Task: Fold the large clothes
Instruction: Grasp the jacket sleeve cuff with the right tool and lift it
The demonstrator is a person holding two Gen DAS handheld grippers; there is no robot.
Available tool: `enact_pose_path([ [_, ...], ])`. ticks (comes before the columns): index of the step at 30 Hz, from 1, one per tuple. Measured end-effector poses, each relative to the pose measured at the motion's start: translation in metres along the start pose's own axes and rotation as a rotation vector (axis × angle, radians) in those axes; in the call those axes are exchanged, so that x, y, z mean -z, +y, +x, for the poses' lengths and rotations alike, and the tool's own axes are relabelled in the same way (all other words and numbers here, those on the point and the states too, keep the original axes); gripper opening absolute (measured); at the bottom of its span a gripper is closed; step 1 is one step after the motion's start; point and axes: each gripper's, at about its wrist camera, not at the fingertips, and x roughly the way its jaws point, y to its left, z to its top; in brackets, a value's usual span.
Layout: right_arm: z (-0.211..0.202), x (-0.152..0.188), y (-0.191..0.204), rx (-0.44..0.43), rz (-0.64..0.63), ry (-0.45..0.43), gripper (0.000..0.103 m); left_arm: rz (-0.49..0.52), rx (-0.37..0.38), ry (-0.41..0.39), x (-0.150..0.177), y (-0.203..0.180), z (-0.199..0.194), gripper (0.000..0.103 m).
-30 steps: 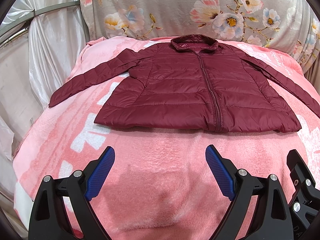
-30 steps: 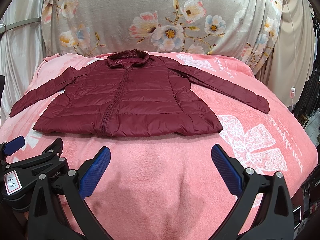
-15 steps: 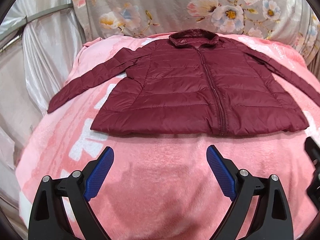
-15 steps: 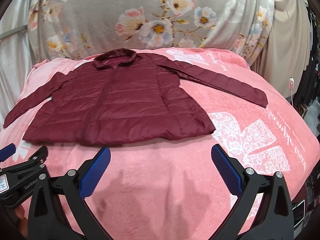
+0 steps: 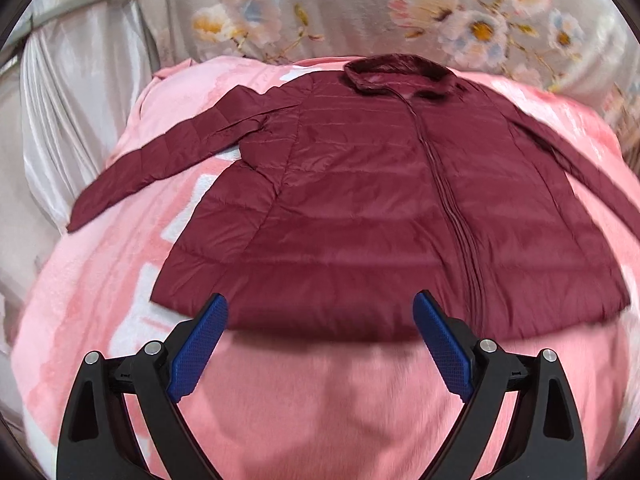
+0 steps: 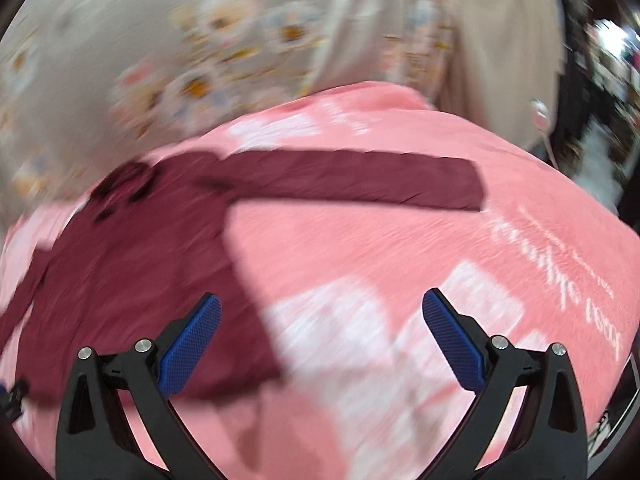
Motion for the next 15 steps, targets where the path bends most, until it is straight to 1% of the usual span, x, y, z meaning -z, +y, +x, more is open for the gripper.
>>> enact_pose_path([
  [2, 0.026, -0.018, -0.029, -0.012, 0.086, 0.014, 0.098, -0.084, 0.022, -0.010, -0.010, 0.011, 0.009, 0.091],
  [4, 0.054, -0.032, -0.057, -0.030, 0.181, 0.047, 0.098, -0.139, 0.014, -0.020, -0.018, 0.020, 0.017, 0.091],
  [5, 0.065, -0.036, -0.068, -0.030, 0.218, 0.058, 0.098, -0.141, 0.008, -0.026, -0.021, 0.021, 0.020, 0.091],
  [8, 0.095, -0.046, -0.097, 0.014, 0.305, 0.073, 0.098, -0.086, -0.081, -0.030, -0.032, 0.019, 0.030, 0.091],
  [10, 0.113, -0.051, -0.110, 0.024, 0.345, 0.080, 0.098, -0.053, -0.118, -0.018, -0.037, 0.018, 0.038, 0.091],
  [13, 0.137, -0.054, -0.129, 0.016, 0.417, 0.091, 0.098, -0.038, -0.125, -0.002, -0.044, 0.019, 0.051, 0.091],
  [15, 0.145, -0.056, -0.137, 0.032, 0.466, 0.061, 0.094, -0.037, -0.127, -0.001, -0.046, 0.019, 0.056, 0.091],
])
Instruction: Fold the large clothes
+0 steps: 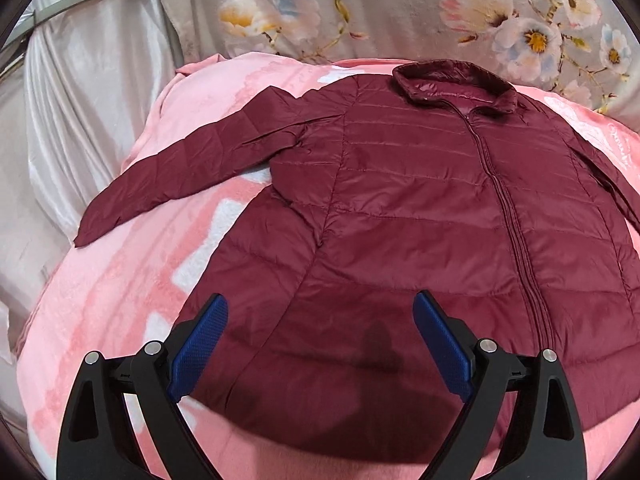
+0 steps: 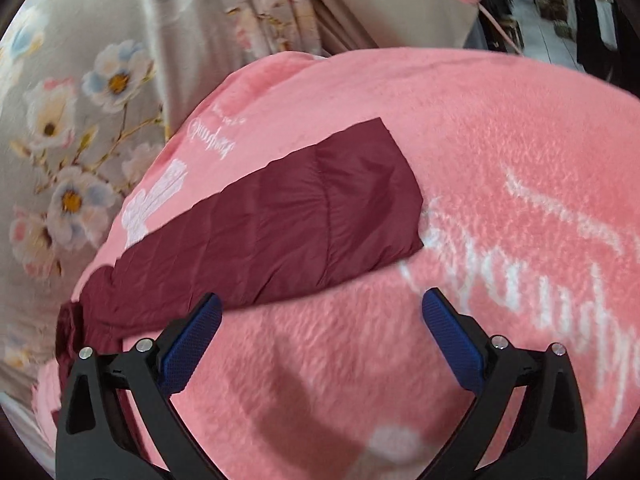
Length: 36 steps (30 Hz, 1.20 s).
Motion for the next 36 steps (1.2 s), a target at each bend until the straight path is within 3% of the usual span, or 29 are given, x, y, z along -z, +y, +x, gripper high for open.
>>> enact_pose_path([
  [1, 0.003, -0.003, 0.001, 0.018, 0.001, -0.015, 0.081, 0.002, -0.003, 0.000, -0.001, 0.000, 0.002, 0.091],
  [2, 0.006, -0.005, 0.003, 0.029, -0.001, -0.016, 0.062, 0.008, -0.007, -0.001, -0.003, -0.001, 0.005, 0.091],
  [3, 0.013, -0.011, 0.006, 0.029, 0.002, -0.012, 0.055, 0.013, -0.012, -0.002, -0.004, -0.001, 0.007, 0.092],
  [5, 0.022, -0.020, 0.015, -0.012, 0.011, -0.002, 0.013, 0.020, -0.027, -0.015, -0.007, 0.001, 0.010, 0.092],
  [8, 0.017, -0.028, 0.062, -0.026, -0.088, -0.065, 0.006, 0.020, -0.070, -0.026, -0.012, 0.006, 0.017, 0.092],
  [10, 0.002, -0.027, 0.113, -0.060, -0.220, -0.133, 0.004, 0.011, -0.096, -0.023, -0.015, 0.014, 0.022, 0.092],
  [13, -0.027, -0.007, 0.195, -0.221, -0.376, -0.166, 0.004, -0.013, -0.128, -0.014, -0.018, 0.027, 0.030, 0.092],
  [19, -0.068, 0.100, 0.351, -0.568, -0.689, -0.069, 0.004, -0.070, -0.160, 0.018, -0.021, 0.054, 0.045, 0.092],
  [23, -0.073, 0.192, 0.416, -0.712, -0.853, 0.058, 0.004, -0.097, -0.159, 0.036, -0.018, 0.069, 0.052, 0.092],
  [27, -0.070, 0.282, 0.443, -0.769, -1.002, 0.190, 0.008, -0.128, -0.132, 0.051, -0.018, 0.082, 0.057, 0.092],
  [30, -0.072, 0.318, 0.443, -0.799, -1.056, 0.251, 0.031, -0.156, -0.058, 0.058, -0.022, 0.089, 0.059, 0.092],
  [32, -0.078, 0.317, 0.435, -0.822, -1.041, 0.236, 0.053, -0.183, 0.035, 0.060, -0.029, 0.092, 0.059, 0.092],
  [36, -0.072, 0.284, 0.407, -0.797, -0.942, 0.224, 0.056, -0.222, 0.185, 0.068, -0.047, 0.084, 0.064, 0.092],
])
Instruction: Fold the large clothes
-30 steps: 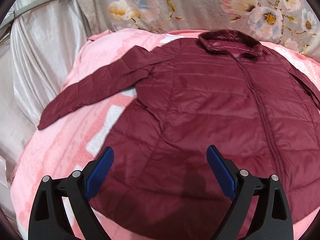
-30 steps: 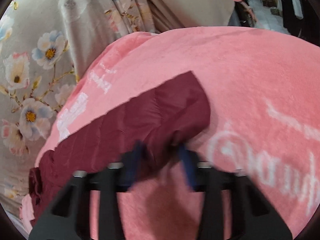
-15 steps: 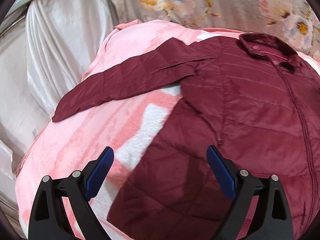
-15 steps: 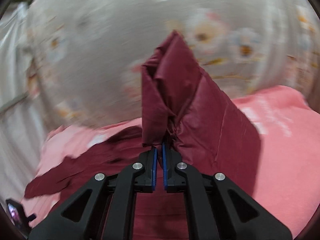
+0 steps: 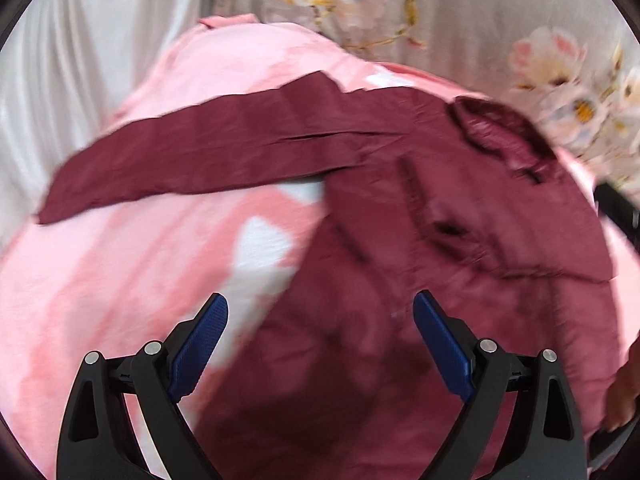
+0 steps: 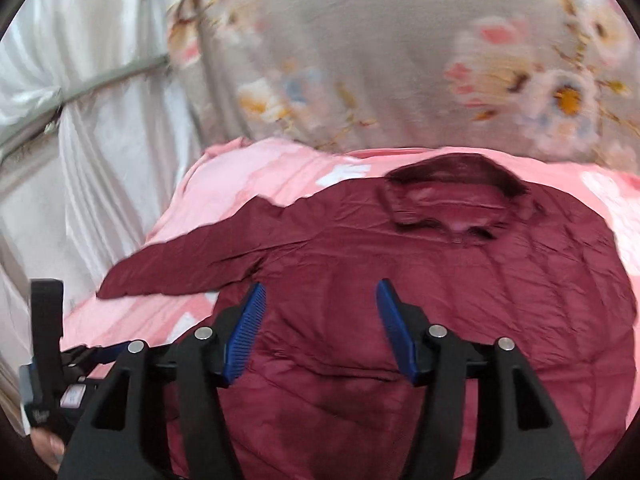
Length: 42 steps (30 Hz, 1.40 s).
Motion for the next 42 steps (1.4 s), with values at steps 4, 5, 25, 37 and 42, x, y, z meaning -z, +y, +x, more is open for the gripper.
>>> enact_pose_path([
  [4, -0.030, 0.002, -0.074, 0.120, 0.165, -0.019, 0.056, -0.055, 0.160, 0.076, -0.018, -0.021, 0.021, 0.091],
  [5, -0.037, 0.006, -0.097, 0.147, 0.231, -0.021, 0.056, -0.071, 0.191, 0.091, -0.023, -0.029, 0.027, 0.092],
  [25, -0.030, 0.019, -0.270, 0.272, 0.687, -0.092, 0.000, 0.013, 0.132, 0.046, -0.078, -0.080, 0.059, 0.001],
  [37, 0.001, 0.034, -0.266, 0.487, 0.495, 0.109, 0.003, 0.179, -0.012, 0.061, -0.045, -0.092, 0.100, 0.002],
  [42, -0.028, 0.020, -0.242, 0.560, 0.442, 0.084, 0.007, 0.202, -0.042, 0.026, -0.049, -0.085, 0.080, 0.014],
])
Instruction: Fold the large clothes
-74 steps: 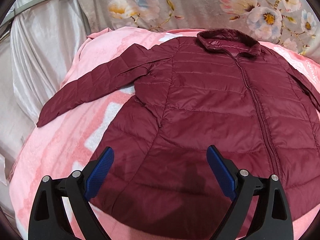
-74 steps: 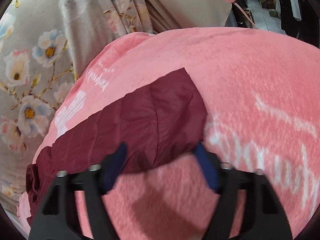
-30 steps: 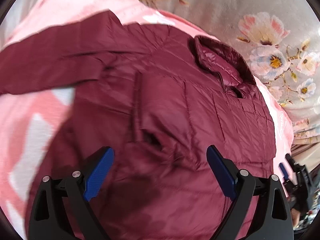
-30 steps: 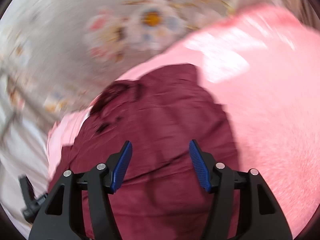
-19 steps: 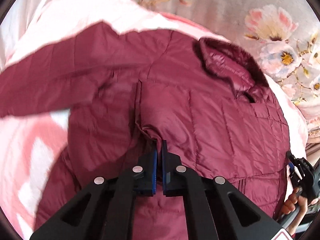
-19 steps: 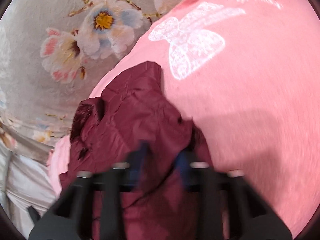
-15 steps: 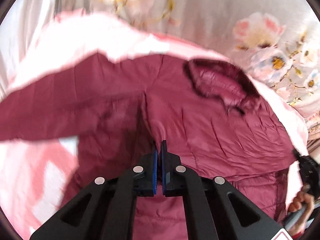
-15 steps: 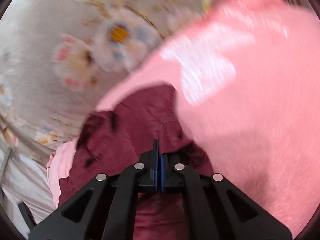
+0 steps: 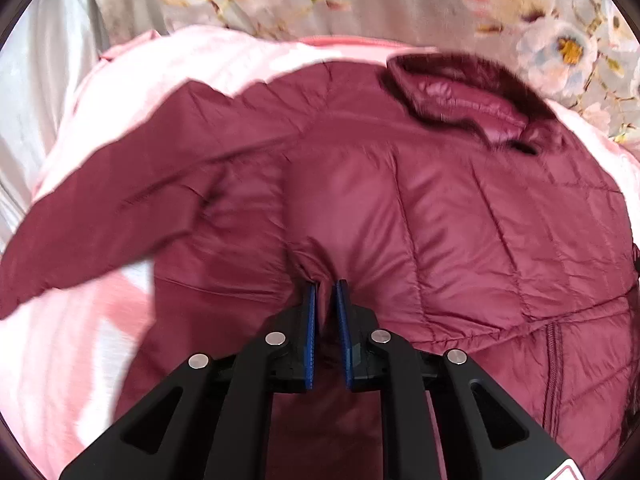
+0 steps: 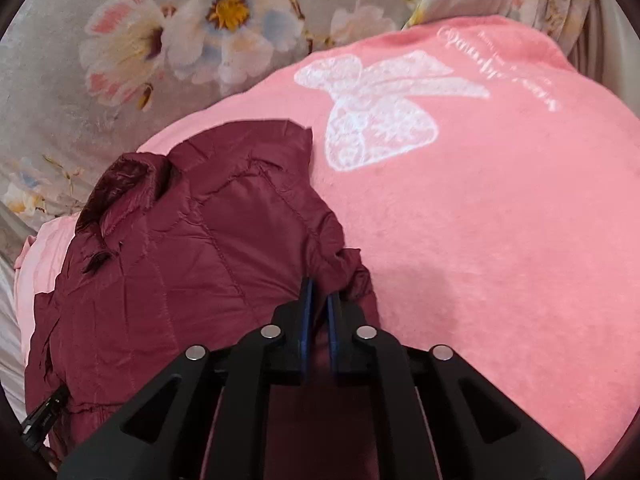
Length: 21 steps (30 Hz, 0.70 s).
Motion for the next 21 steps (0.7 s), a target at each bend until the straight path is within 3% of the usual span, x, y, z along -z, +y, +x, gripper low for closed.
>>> enact_pose_path([
  [1, -0.011, -0.001, 0.007, 0.014, -0.031, -0.029, 0.011, 0.005, -0.013, -0.028, -0.003, 0.005, -0.012, 0.015],
  [4, -0.042, -0.006, 0.041, -0.003, -0.132, -0.116, 0.013, -0.008, -0.035, -0.117, -0.020, 0.014, -0.046, 0.033],
  [8, -0.044, -0.001, 0.099, -0.111, -0.245, -0.111, 0.023, -0.023, 0.048, -0.153, -0.044, -0.005, -0.066, 0.041],
  [14, 0.017, 0.050, 0.147, -0.112, -0.394, 0.029, 0.023, 0.064, 0.080, -0.076, -0.033, -0.068, -0.014, 0.041],
  [18, 0.036, 0.068, 0.149, -0.080, -0.410, 0.061, 0.023, 0.067, 0.065, -0.022, -0.017, -0.078, 0.020, 0.041],
  [21, 0.042, 0.067, 0.144, -0.085, -0.393, 0.074, 0.023, 0.066, 0.053, -0.039, -0.010, -0.080, 0.028, 0.043],
])
